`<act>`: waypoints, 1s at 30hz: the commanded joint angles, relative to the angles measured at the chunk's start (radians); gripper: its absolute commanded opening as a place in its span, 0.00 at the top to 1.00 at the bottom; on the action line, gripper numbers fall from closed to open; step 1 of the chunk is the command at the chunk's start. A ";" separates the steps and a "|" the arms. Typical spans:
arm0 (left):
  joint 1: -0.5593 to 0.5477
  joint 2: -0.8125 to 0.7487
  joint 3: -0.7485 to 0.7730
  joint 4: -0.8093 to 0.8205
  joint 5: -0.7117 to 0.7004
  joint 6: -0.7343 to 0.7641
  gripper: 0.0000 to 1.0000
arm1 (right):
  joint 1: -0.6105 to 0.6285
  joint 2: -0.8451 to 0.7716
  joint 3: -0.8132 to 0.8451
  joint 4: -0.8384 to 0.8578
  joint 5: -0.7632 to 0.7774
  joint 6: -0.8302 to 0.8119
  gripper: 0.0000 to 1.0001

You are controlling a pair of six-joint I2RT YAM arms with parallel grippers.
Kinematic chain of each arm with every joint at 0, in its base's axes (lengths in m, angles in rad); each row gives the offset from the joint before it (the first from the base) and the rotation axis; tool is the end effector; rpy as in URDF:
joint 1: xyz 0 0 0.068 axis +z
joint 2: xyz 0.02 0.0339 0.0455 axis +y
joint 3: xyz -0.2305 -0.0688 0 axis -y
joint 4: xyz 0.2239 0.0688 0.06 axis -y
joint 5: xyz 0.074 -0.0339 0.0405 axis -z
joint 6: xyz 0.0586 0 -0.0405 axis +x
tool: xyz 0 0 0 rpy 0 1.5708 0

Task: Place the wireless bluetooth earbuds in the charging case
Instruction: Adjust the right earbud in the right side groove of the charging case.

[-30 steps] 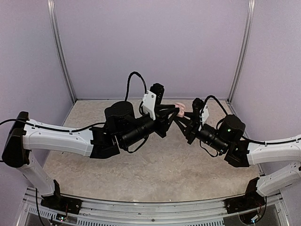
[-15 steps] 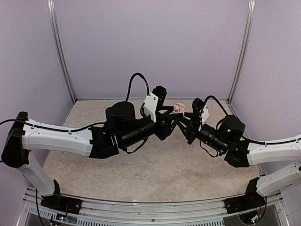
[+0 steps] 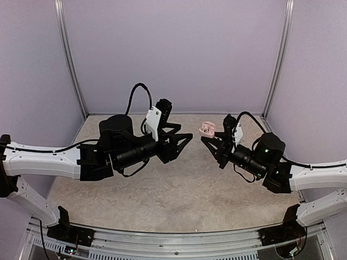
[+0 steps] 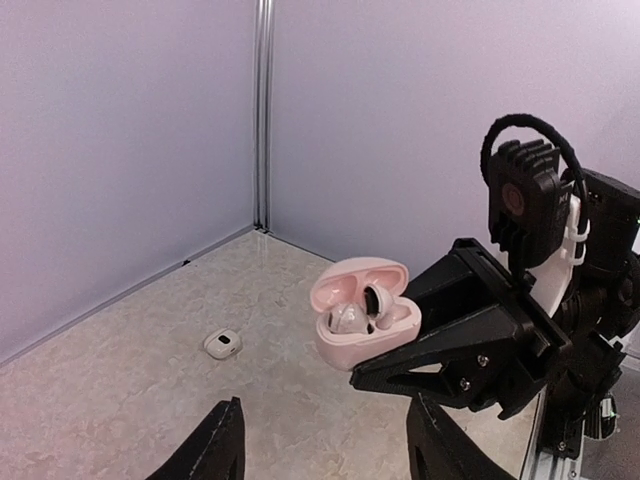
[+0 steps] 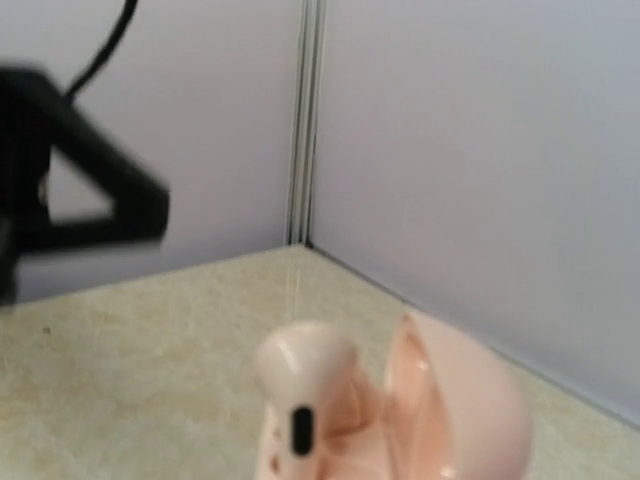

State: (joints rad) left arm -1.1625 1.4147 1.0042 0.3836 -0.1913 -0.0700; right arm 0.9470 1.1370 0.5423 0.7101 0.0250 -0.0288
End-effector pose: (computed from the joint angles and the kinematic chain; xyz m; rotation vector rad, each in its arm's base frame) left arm 0.1472 -0.3121 0.3033 0.7252 1.4894 -0.7989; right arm 0.1612 0.2215 0.2622 -0.6833 1.3324 0.7281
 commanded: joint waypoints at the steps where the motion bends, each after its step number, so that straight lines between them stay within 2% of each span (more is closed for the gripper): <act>1: 0.040 -0.024 0.068 -0.112 0.090 -0.069 0.47 | 0.001 -0.021 -0.007 -0.069 0.004 -0.009 1.00; 8: 0.125 0.026 0.183 -0.232 0.447 -0.133 0.48 | 0.000 -0.028 0.010 -0.134 -0.125 -0.014 1.00; 13: 0.151 0.039 0.223 -0.297 0.606 -0.132 0.45 | 0.001 -0.031 0.026 -0.183 -0.181 -0.006 1.00; 20: 0.158 0.072 0.276 -0.419 0.696 -0.168 0.42 | 0.001 -0.023 0.054 -0.239 -0.256 0.025 1.00; 30: 0.160 0.092 0.244 -0.400 0.740 -0.224 0.42 | 0.001 -0.014 0.066 -0.270 -0.278 0.057 1.00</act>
State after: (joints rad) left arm -1.0092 1.4906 1.2518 -0.0238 0.5156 -0.2588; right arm 0.9470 1.1275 0.5735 0.4564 -0.2211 0.0048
